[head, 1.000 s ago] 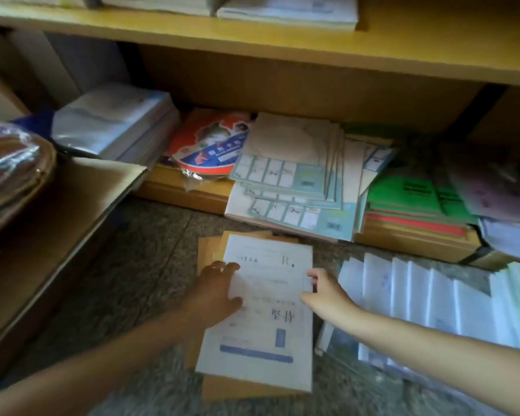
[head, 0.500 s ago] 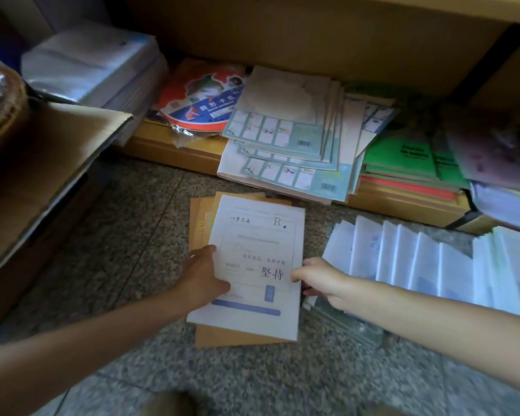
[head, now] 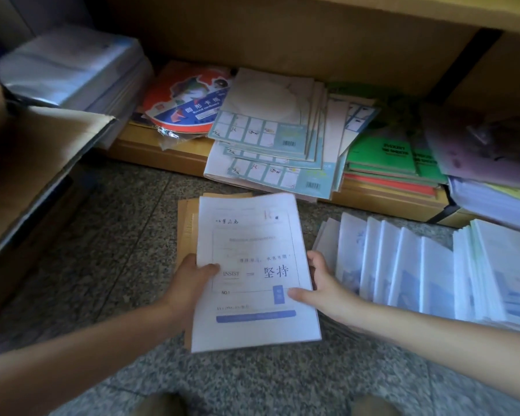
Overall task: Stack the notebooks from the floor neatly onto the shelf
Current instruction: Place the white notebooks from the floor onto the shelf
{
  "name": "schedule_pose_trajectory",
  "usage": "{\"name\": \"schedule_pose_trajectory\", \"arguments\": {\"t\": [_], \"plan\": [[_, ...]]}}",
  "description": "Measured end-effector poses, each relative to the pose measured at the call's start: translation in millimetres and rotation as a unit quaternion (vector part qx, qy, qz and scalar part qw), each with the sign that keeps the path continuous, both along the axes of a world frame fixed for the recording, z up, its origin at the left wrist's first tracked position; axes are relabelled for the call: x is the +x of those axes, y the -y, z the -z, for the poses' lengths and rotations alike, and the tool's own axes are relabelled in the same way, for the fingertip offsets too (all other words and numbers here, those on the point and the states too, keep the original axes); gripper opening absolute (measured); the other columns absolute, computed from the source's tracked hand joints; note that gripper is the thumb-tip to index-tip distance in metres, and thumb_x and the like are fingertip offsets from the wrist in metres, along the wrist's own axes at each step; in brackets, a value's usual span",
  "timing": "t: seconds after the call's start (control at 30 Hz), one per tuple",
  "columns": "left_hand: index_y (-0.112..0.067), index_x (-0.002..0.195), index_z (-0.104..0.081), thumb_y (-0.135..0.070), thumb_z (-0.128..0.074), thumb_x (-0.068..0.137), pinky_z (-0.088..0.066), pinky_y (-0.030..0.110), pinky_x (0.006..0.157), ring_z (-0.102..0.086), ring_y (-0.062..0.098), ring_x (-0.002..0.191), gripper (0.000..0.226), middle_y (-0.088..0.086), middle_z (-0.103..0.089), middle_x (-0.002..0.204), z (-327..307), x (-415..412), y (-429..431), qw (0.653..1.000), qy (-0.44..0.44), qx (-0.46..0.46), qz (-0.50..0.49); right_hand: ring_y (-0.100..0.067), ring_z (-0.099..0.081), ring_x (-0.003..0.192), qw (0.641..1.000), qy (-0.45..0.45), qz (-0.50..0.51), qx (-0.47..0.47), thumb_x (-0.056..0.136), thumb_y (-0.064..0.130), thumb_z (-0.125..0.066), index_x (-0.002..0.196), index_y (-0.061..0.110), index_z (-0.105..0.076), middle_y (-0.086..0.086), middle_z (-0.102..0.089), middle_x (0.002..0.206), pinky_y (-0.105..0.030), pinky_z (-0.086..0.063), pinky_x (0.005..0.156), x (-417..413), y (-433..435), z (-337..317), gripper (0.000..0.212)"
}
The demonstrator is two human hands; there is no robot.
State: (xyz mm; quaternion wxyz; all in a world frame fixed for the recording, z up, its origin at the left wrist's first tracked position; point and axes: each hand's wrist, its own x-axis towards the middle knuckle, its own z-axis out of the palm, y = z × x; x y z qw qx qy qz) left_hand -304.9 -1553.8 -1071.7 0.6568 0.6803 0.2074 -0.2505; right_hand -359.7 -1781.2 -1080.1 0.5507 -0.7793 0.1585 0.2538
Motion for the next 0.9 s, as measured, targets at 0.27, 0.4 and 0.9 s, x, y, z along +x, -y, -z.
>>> {"name": "schedule_pose_trajectory", "arguments": {"t": [0.27,0.4,0.9], "plan": [[-0.012,0.112,-0.045,-0.005,-0.046,0.094,-0.049,0.018,0.051,-0.062,0.006,0.070,0.019,-0.003,-0.060,0.087,-46.7,-38.7,16.9,0.988,0.146,0.011,-0.057,-0.023,-0.068,0.092,0.993,0.114,0.036,0.017,0.095,0.017,-0.053,0.120,0.028,-0.039,-0.009,-0.069,0.103,-0.050,-0.053,0.082,-16.9,13.7,-22.6,0.030],[-0.012,0.104,-0.043,0.002,-0.046,0.092,-0.052,0.026,0.058,-0.060,0.017,0.080,0.019,0.004,-0.059,0.092,-66.9,-44.4,21.9,0.987,0.161,-0.024,-0.017,-0.032,-0.066,0.092,0.993,0.102,0.048,0.020,0.097,0.019,-0.048,0.122,0.019,-0.042,-0.017,-0.068,0.100,-0.053,-0.050,0.084,-23.3,18.4,-21.2,0.025],[-0.014,0.113,-0.050,-0.007,-0.052,0.092,-0.056,0.031,0.077,-0.065,0.021,0.099,0.022,0.004,-0.066,0.106,-174.0,-0.2,26.1,0.868,0.478,-0.119,0.065,-0.014,-0.062,0.072,0.933,0.349,0.061,0.069,0.094,0.020,-0.051,0.130,0.051,-0.037,0.006,-0.069,0.089,-0.030,-0.052,0.058,1.6,39.8,-126.2,0.050]]}}
